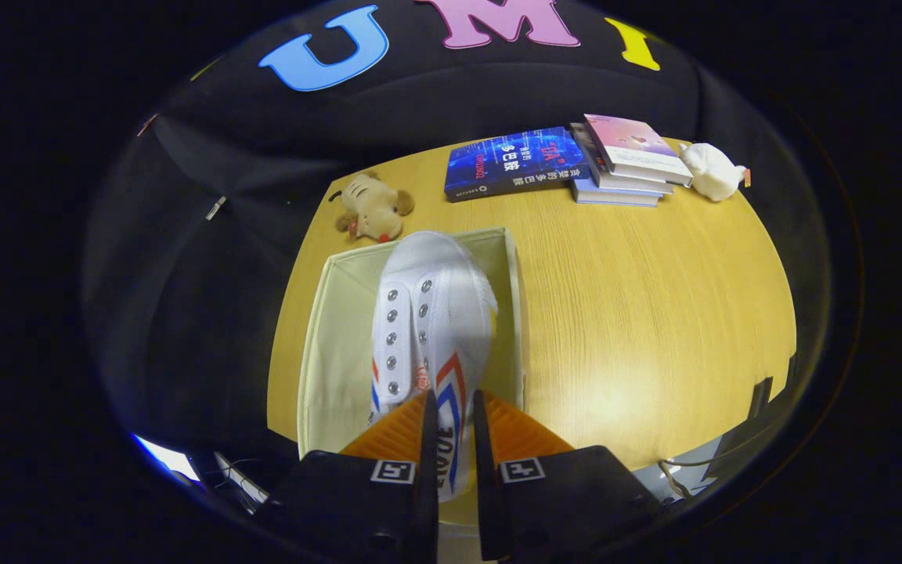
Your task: Open the storage box then place both shoes into the box .Put the left shoe in first, then the right shoe, with the right side of both shoes facing outward in a uniform manner.
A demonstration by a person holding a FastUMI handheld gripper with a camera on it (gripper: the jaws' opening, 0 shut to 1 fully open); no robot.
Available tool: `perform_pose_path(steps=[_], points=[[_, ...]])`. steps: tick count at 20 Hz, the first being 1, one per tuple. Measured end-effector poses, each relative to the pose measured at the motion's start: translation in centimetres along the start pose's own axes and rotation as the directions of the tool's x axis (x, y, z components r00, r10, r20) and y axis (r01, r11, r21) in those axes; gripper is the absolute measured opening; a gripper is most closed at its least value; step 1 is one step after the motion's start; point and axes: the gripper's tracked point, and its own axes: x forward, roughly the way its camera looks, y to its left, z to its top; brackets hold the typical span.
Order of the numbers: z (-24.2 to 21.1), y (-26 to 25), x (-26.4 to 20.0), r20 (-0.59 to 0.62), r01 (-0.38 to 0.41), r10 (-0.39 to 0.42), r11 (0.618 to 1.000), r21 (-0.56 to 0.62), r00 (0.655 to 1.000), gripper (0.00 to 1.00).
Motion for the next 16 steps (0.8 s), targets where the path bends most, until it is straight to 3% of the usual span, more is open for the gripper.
perform_pose_path(steps=[2,3,8,11,16], points=[[1.5,1.0,-1.2,0.049,-0.041,0.041,0.999,0.006,0.998,0.24],[2.2,1.0,-1.9,0.072,-0.046,0.046,0.999,-0.003,0.996,0.30],[5.2,-1.2,-5.4,0.182,-0.039,0.048,0.998,-0.055,0.982,0.85],[7.1,-4.6,-7.8,0.272,0.001,0.030,0.994,-0.113,0.962,0.97],[11.2,-10.1,-12.5,0.426,0.052,0.049,0.974,-0.222,0.903,0.99]])
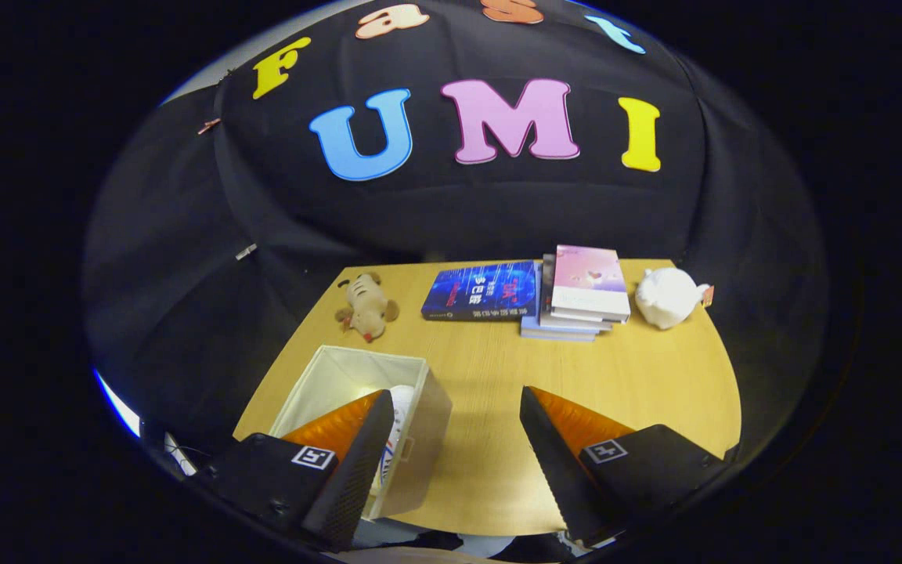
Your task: Open the storage box then place both shoes into the box .Put the left shoe in first, then the right shoe, with the right side of both shoes facing outward in a uniform manner.
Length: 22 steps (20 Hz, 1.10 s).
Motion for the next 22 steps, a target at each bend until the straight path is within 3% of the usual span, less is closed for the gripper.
perform_pose_path(steps=[5,12,14,17,20,22], points=[[6.0,-5.9,-2.2,0.207,-0.030,0.051,0.994,-0.103,0.977,0.99],[12.1,-10.2,-6.2,0.408,-0.092,0.111,0.994,-0.064,0.906,0.98],[14.6,-11.3,-7.3,0.486,-0.067,0.083,0.996,-0.050,0.870,0.98],[14.9,-10.5,-8.9,0.543,-0.042,0.057,0.998,-0.040,0.838,0.98],[15.3,-11.4,-9.6,0.589,0.066,-0.006,0.995,-0.079,0.808,0.98],[14.6,-11.3,-9.6,0.589,0.118,-0.058,0.991,-0.064,0.806,0.98]])
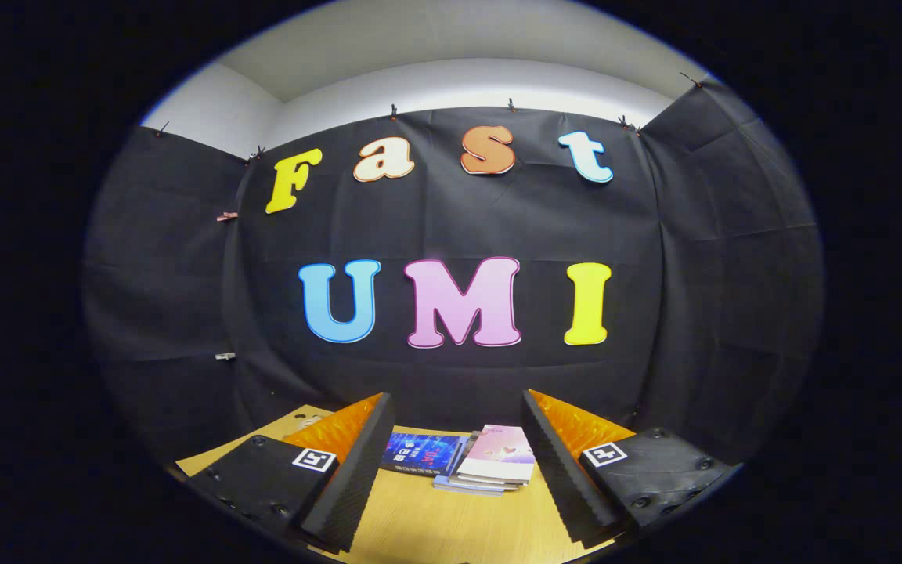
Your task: Open the storage box then place both shoes into the box .Put the left shoe in first, then the right shoe, with the right side of both shoes facing outward in a uniform manner.
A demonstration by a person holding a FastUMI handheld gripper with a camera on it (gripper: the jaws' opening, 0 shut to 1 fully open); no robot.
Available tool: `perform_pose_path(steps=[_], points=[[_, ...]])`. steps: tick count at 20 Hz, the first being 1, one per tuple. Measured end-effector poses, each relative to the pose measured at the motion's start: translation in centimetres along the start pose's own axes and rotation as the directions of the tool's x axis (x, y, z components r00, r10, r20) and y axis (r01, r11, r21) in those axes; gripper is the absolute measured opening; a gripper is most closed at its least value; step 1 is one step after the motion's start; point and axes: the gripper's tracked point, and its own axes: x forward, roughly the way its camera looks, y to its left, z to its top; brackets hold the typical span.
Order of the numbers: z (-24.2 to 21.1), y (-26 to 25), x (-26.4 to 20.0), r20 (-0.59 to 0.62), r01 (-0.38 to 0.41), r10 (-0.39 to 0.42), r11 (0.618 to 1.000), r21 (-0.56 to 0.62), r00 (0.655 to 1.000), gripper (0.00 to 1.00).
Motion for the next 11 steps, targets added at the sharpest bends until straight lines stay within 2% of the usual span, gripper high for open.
perform_pose_path(steps=[3,5,8,11], points=[[-2.5,-0.1,-0.3,-0.059,0.087,-0.086,0.996,0.006,0.995,0.98],[-3.4,-0.2,-0.7,-0.073,0.132,-0.134,0.991,-0.030,0.988,0.98],[-2.6,1.1,-1.1,-0.030,0.159,-0.160,0.986,-0.046,0.987,0.98],[-2.3,2.4,-1.7,0.008,0.167,-0.167,0.986,0.015,0.986,0.98]])
